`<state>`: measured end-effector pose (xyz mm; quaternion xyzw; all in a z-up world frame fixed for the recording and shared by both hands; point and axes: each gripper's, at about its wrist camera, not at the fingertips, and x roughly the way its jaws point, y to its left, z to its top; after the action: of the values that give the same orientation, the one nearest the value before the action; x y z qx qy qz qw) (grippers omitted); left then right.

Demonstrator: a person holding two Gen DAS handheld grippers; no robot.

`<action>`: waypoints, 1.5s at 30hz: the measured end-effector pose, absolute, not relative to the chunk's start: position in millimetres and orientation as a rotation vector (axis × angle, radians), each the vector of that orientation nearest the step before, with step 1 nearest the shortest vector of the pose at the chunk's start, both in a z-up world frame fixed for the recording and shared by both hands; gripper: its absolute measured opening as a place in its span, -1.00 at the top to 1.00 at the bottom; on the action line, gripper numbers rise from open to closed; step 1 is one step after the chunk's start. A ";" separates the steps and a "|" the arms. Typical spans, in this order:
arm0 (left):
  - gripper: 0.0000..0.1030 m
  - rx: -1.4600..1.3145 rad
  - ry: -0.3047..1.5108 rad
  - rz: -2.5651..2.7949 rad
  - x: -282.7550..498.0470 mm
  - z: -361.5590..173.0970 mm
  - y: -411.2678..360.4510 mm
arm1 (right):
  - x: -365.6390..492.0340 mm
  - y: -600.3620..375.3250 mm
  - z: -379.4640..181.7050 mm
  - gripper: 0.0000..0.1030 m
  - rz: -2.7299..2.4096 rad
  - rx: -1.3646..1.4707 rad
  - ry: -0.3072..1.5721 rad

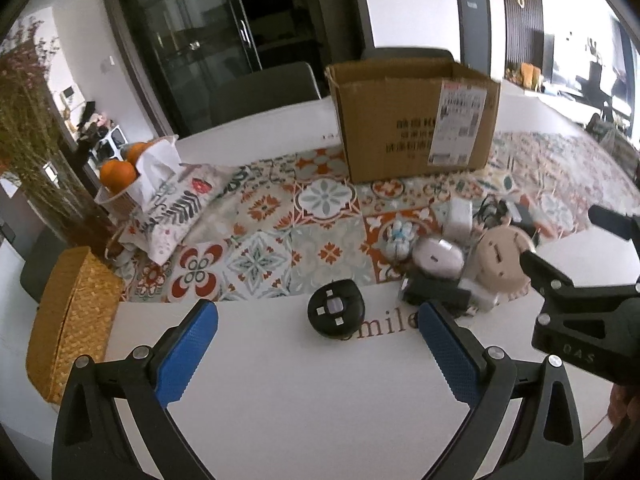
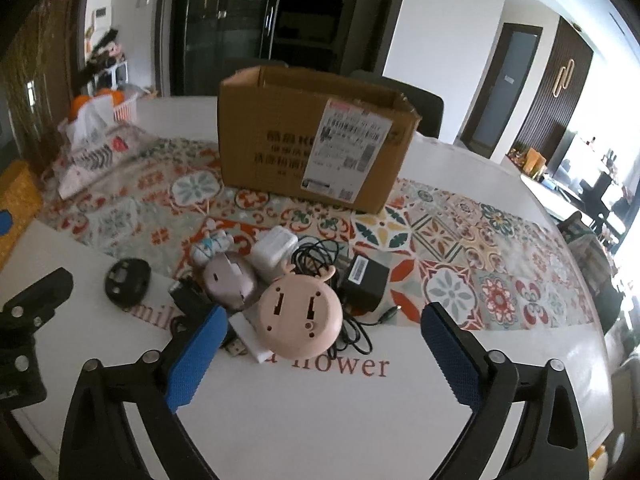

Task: Organize rigid objects
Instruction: 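Grasp the black round puck with the left tool while the right tool grasps the pink deer-eared gadget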

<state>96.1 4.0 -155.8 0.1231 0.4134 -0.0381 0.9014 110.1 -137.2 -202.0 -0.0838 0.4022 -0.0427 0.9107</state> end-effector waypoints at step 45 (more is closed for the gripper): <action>-0.47 0.283 0.983 -0.204 159.3 -253.9 5.2 | 152.1 -114.8 -276.6 -0.45 -0.114 -0.280 0.869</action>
<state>159.3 5.2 -253.9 0.1352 0.4696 -0.0975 0.8670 152.1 -114.8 -276.6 -0.1353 0.4193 -0.0550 0.8960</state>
